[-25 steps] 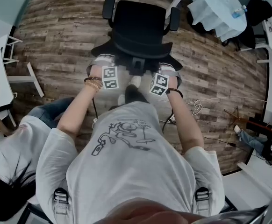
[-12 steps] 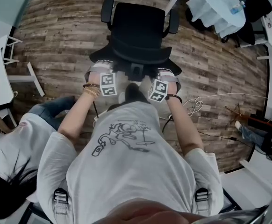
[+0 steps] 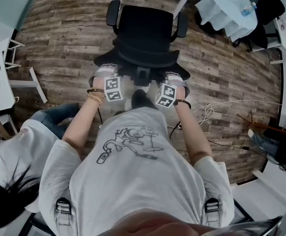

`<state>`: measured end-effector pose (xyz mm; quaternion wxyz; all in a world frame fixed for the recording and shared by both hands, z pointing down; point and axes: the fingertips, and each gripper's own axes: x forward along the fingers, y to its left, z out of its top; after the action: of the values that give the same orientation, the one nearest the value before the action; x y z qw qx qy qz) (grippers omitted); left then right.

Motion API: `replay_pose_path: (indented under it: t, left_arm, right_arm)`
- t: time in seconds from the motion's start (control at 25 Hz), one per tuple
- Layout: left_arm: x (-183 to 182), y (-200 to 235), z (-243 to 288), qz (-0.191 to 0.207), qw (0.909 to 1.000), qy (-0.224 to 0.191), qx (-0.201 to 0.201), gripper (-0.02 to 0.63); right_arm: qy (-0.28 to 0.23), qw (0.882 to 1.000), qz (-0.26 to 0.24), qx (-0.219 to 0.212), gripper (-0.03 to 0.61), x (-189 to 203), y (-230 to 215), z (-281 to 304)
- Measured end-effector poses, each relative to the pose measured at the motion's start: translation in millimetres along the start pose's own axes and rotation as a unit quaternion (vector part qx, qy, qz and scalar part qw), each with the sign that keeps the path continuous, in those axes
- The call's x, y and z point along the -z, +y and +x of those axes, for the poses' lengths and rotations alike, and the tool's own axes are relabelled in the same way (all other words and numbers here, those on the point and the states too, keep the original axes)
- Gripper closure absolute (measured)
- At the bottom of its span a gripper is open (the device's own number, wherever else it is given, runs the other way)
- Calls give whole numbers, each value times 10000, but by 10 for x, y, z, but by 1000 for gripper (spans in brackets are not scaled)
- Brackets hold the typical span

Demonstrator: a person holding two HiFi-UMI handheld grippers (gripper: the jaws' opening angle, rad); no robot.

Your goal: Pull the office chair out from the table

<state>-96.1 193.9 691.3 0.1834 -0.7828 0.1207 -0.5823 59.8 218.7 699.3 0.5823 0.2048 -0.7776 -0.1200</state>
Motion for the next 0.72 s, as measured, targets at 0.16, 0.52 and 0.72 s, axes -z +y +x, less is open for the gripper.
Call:
replay_pose_path:
  t: [0.16, 0.52, 0.72]
  left_arm:
    - [-37, 126, -163, -436, 9989, -87, 126, 476]
    - [-382, 510, -925, -2040, 9651, -1631, -201, 597]
    - [-692, 635, -1427, -3245, 9007, -2882, -201, 609]
  right_arm:
    - [-136, 9993, 349, -72, 426, -65, -120, -119]
    - [-1459, 9656, 2138, 243, 493, -530, -544, -872]
    - [-2517, 9100, 3249, 549, 516, -785, -726, -1401]
